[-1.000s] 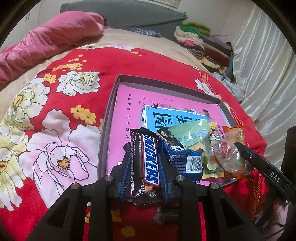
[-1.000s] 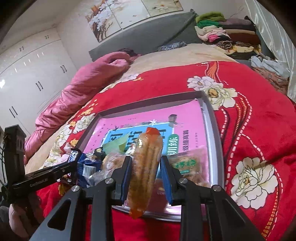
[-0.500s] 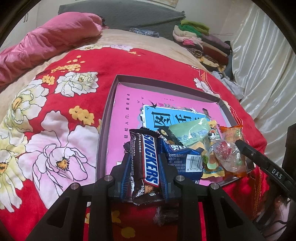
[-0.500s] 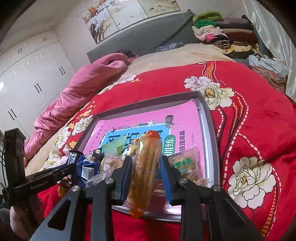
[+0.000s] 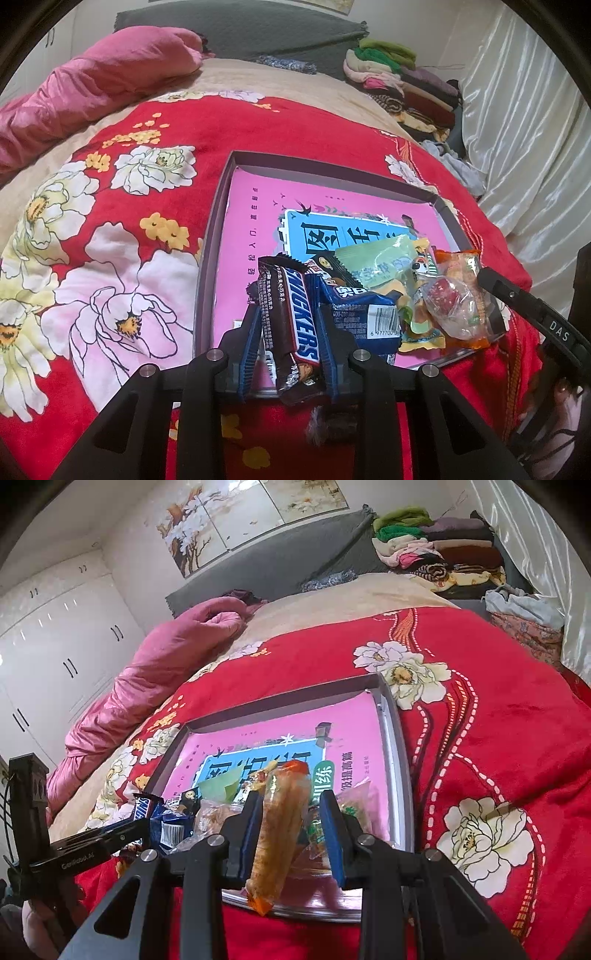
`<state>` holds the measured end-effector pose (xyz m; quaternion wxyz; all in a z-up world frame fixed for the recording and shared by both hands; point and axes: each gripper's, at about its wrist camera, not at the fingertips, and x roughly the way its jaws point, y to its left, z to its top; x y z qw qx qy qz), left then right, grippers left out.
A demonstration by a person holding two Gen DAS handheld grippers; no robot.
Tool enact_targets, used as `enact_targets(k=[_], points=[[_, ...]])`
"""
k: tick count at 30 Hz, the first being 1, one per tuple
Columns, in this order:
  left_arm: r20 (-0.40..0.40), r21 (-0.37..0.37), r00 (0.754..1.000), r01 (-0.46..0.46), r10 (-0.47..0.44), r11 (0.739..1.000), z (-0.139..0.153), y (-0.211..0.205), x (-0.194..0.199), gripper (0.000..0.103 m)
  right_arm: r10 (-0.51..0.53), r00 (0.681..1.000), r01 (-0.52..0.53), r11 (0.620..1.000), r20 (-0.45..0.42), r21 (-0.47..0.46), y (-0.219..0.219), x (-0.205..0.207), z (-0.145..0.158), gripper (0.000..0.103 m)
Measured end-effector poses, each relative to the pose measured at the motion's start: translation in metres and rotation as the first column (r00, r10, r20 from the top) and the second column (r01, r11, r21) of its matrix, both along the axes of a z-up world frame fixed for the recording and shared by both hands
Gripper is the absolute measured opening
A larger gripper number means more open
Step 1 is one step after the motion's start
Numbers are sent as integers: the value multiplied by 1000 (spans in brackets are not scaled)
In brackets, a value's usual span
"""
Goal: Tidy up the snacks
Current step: 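Release the Snickers bar in the tray with the left tool while the right tool releases the breadstick, then grasp the dark wrapped chocolate with the left tool while the right tool grasps the round green-labeled pastry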
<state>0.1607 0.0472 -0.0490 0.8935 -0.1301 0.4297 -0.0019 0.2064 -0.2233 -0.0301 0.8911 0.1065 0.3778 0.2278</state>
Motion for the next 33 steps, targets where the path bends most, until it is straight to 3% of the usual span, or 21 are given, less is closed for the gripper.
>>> enact_targets(k=[3,8,14,18,24,33], points=[[0,1,1000,0,0,1000,1,0,0,34,-7,1000,7,1000,2,3,-3,0,1,32],[7,-9,1000,-1,1,1000,6,2,-3,45,-9,1000,8,1000,14,16,-5,-2,5,38],[34,-21,999,6,-5,1000,20,5,-13,60,9,1000,-10,999,30,50,-8,-9,16,49],[44,-27,999,25,-24,999,28,5,-22,62,34,998,-38,995,43,87,-12,-25,27,58],[7,14,996,93,-93,996,27,-7,-43,64,116,992,-112,990,-44,89,-3,-57,22,60],[-78,21,988,137,-135,990,4,-20,-58,64,234,953,-254,964,-194,-81,29,-108,-14,60]])
